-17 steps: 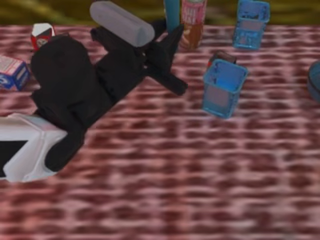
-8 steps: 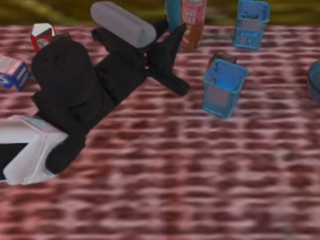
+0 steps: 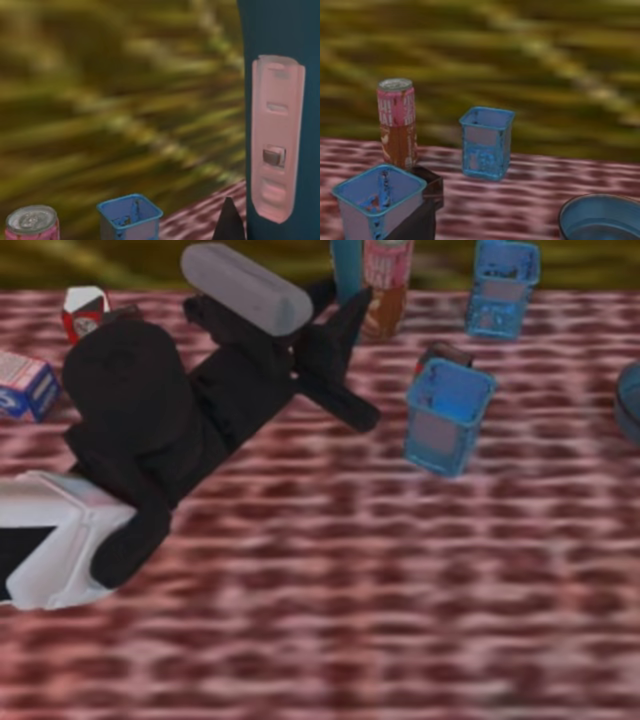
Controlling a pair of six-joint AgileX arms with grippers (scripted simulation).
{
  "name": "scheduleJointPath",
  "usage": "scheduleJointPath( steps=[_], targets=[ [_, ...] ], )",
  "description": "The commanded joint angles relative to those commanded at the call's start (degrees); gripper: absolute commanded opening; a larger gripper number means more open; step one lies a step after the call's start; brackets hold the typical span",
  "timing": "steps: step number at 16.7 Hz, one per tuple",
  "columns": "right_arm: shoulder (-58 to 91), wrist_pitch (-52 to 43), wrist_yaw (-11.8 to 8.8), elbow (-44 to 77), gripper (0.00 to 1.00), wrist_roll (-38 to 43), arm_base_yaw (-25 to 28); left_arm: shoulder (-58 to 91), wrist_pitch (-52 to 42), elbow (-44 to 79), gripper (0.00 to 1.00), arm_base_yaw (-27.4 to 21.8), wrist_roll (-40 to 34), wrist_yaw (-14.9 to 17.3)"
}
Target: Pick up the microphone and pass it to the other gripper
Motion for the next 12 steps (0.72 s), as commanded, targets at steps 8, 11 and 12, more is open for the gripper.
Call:
scheduleJointPath(
  steps=[8, 11, 12],
  targets=[
    [35.7, 13.4, -9.4, 21.9, 1.0, -1.3, 14.7, 0.0, 0.0, 0.0, 0.0, 0.0, 0.0, 0.0],
    [48.1, 18.0, -12.6, 29.5, 1.0, -1.8, 19.7, 0.0, 0.0, 0.0, 0.0, 0.0, 0.0, 0.0],
    [51.4, 19.2, -13.5, 31.4, 1.0, -1.9, 21.1, 0.0, 0.0, 0.0, 0.0, 0.0, 0.0, 0.0]
  ],
)
